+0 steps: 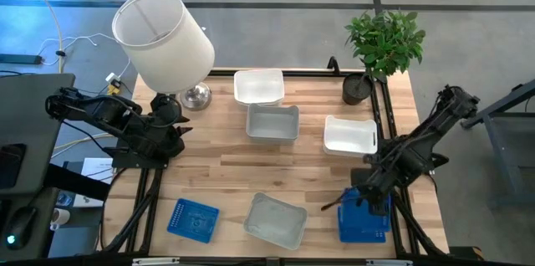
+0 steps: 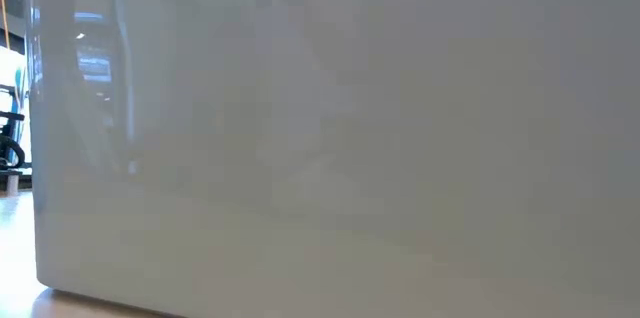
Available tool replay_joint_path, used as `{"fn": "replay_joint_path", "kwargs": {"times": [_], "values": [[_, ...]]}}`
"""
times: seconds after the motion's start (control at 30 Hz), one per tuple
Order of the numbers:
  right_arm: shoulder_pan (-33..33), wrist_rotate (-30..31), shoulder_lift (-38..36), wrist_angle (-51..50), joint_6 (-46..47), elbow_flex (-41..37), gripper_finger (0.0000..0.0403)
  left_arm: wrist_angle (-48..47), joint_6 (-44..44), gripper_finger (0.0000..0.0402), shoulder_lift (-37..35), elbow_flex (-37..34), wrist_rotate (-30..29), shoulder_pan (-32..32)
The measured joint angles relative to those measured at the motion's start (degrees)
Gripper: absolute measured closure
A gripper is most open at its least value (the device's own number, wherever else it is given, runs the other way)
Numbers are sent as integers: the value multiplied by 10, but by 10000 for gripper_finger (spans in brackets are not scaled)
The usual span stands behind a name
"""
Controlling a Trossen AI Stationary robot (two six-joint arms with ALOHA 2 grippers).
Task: Stack baskets by color
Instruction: Stack the blue bin on top of the bottom right blue bin
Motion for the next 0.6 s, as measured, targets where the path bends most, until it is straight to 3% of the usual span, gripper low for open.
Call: {"fn": "replay_joint_path", "kwargs": {"times": [0.6], "values": [[62,-2,1,131,56,-96,403,0,-23,275,0,0,0,0]]}}
